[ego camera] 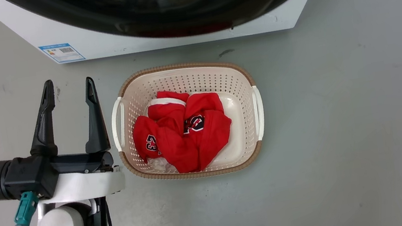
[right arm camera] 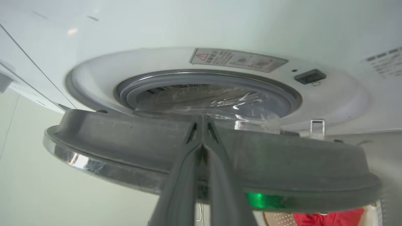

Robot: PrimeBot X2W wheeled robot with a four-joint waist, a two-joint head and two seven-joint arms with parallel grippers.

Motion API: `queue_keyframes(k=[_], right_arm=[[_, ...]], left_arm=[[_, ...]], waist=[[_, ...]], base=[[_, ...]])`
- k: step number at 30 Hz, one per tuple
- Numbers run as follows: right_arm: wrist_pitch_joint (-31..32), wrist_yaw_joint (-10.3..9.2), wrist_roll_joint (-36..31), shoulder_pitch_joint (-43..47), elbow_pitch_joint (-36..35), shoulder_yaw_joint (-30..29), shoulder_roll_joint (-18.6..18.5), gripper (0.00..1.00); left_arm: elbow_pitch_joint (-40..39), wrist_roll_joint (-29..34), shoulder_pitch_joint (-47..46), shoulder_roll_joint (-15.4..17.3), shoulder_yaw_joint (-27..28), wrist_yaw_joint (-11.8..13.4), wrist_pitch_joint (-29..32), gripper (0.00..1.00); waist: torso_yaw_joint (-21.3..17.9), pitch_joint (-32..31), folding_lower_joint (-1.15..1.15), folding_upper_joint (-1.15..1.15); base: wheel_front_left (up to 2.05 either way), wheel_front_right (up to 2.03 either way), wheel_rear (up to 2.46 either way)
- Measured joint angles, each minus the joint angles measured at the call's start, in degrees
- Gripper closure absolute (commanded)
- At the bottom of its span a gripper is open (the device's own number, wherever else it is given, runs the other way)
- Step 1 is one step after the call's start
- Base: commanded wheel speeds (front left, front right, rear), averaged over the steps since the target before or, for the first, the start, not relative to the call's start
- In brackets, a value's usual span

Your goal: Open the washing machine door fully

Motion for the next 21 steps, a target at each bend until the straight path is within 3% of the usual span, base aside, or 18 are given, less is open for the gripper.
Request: queue_keyframes(k=[14, 21], right_arm=[[10.7, -0.01, 3.0, 11.6, -6.9, 0.0, 1.6, 1.0], [16.3, 0.0, 4.7, 20.3, -12.3, 0.9, 4.1, 1.0]], left_arm=[[2.3, 0.0, 2.1, -0.5, -0.4, 0.0, 0.0, 0.0], [3.6, 0.5, 4.7, -0.5, -0.5, 0.0, 0.0, 0.0]], waist=[[-0.9, -6.4, 0.0, 0.0], [-0.8, -11.3, 0.0, 0.0]], base=[[0.0, 0.0, 0.0], [0.0, 0.0, 0.0]])
